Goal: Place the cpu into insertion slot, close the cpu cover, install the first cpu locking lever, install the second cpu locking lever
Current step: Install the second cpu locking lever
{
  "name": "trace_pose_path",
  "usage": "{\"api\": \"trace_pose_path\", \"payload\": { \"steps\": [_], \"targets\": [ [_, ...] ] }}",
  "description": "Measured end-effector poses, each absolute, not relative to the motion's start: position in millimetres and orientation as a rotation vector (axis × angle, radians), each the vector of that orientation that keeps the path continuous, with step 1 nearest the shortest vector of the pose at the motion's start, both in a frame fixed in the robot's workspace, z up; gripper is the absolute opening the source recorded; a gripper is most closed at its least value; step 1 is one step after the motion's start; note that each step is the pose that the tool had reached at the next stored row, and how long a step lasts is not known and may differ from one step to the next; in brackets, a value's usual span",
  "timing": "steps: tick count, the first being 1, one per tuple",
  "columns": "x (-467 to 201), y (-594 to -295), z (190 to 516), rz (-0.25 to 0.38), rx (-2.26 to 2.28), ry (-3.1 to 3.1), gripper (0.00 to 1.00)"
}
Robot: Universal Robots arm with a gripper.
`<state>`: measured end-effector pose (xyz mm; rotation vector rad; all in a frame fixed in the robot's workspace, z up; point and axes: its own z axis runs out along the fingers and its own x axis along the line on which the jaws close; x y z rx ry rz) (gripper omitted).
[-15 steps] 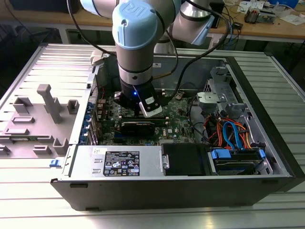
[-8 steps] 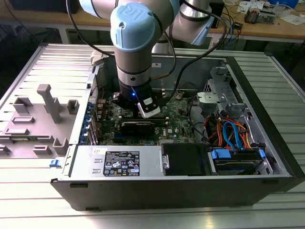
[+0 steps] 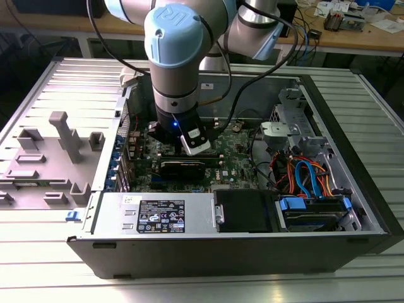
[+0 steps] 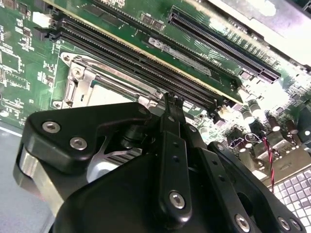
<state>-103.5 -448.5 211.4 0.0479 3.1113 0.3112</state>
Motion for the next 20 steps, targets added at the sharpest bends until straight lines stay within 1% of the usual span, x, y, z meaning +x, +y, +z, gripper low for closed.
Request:
{"api": "trace_pose_path", "payload": {
  "steps": [20],
  "targets": [
    [-110.3,-448.2,210.3,0.318,0.048,3.111,0.11]
  ]
}}
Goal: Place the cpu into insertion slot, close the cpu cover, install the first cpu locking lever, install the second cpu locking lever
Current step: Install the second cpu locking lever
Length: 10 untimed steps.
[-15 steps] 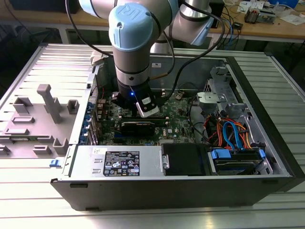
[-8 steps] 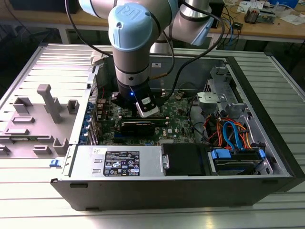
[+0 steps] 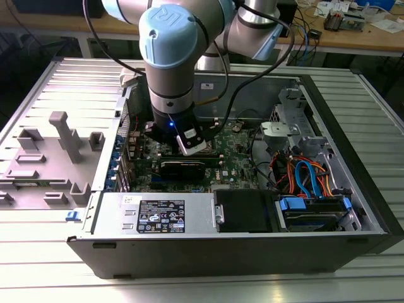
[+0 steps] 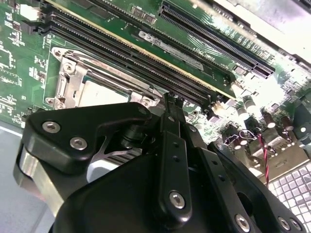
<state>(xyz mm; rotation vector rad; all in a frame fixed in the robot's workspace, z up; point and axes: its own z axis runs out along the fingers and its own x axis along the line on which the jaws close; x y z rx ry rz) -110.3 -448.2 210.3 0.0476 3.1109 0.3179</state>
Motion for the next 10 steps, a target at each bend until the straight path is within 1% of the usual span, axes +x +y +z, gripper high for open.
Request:
{"api": "trace_pose_path", "payload": {
  "steps": [10],
  "targets": [
    [-111.1,-446.1,207.6,0.331,0.048,3.11,0.11]
  ]
}}
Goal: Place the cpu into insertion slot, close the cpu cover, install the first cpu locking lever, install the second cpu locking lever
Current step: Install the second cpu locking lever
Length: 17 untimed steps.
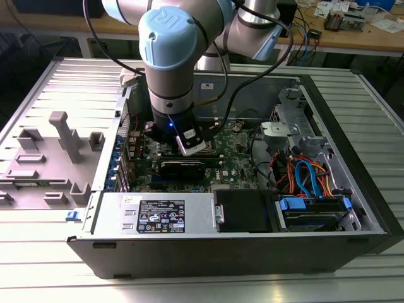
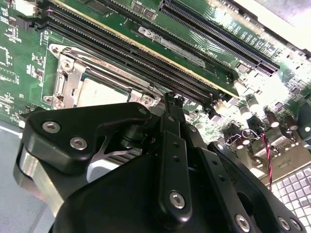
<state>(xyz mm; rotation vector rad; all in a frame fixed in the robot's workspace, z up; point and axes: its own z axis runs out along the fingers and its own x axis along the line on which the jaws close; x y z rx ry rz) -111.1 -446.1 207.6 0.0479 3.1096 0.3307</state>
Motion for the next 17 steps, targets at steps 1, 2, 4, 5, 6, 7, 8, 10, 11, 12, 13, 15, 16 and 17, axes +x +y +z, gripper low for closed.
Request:
{"api": "trace_pose_path", "payload": {
  "steps": [1,2,4,5,6,7,8,10,11,12,13,15,16,17],
  "targets": [
    [-111.2,-445.9,207.4,0.332,0.048,3.109,0.11],
    [-111.2,-445.7,207.3,0.333,0.048,3.109,0.11],
    [-111.5,-445.3,207.1,0.335,0.048,3.109,0.11],
    [-111.7,-445.2,207.0,0.336,0.048,3.109,0.11],
    [-111.8,-445.0,207.0,0.336,0.048,3.109,0.11],
    [-111.9,-444.8,206.9,0.336,0.048,3.109,0.11],
    [-111.9,-444.6,206.8,0.336,0.048,3.109,0.11],
    [-112.0,-444.2,206.8,0.336,0.048,3.109,0.11],
    [-112.1,-444.0,206.8,0.336,0.048,3.109,0.11],
    [-112.1,-443.9,206.7,0.336,0.048,3.109,0.11],
    [-112.1,-443.6,206.7,0.336,0.048,3.109,0.11],
    [-112.1,-443.1,206.7,0.336,0.048,3.109,0.11],
    [-112.1,-442.8,206.7,0.336,0.048,3.109,0.11],
    [-112.1,-442.5,206.7,0.336,0.048,3.109,0.11]
  ]
}}
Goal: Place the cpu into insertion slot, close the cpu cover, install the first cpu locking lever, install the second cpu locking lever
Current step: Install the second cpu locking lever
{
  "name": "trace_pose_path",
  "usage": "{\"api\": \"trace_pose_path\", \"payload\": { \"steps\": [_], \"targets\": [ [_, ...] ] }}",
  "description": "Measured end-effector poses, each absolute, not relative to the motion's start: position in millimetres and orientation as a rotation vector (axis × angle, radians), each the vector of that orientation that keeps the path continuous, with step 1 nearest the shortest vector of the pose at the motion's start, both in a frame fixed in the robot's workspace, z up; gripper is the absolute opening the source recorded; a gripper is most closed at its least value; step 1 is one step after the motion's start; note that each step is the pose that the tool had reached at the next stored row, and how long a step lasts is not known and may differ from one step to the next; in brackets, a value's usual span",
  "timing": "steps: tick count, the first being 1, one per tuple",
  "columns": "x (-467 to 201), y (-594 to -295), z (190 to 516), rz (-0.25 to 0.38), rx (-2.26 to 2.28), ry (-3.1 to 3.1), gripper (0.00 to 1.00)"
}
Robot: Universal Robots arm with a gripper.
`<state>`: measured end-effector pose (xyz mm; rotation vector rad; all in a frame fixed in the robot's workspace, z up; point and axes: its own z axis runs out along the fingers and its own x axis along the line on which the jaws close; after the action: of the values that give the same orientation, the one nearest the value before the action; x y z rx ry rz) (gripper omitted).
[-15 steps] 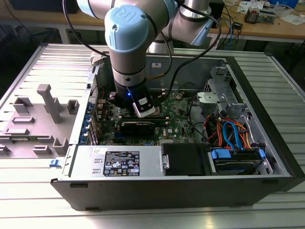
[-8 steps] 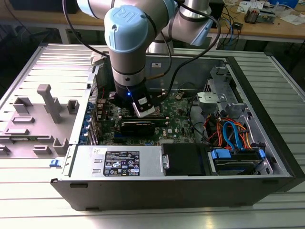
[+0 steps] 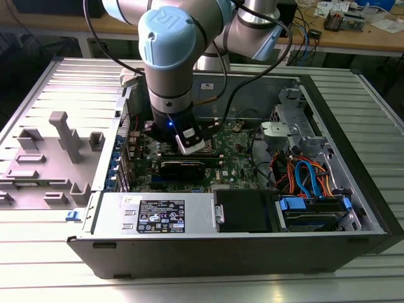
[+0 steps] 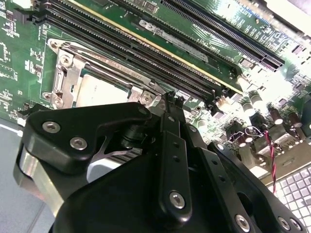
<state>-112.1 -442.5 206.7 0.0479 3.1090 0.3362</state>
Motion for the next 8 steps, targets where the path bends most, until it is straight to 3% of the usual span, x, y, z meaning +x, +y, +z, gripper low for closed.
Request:
{"api": "trace_pose_path", "payload": {
  "steps": [8],
  "targets": [
    [-112.1,-441.4,206.2,0.336,0.048,3.109,0.11]
  ]
}}
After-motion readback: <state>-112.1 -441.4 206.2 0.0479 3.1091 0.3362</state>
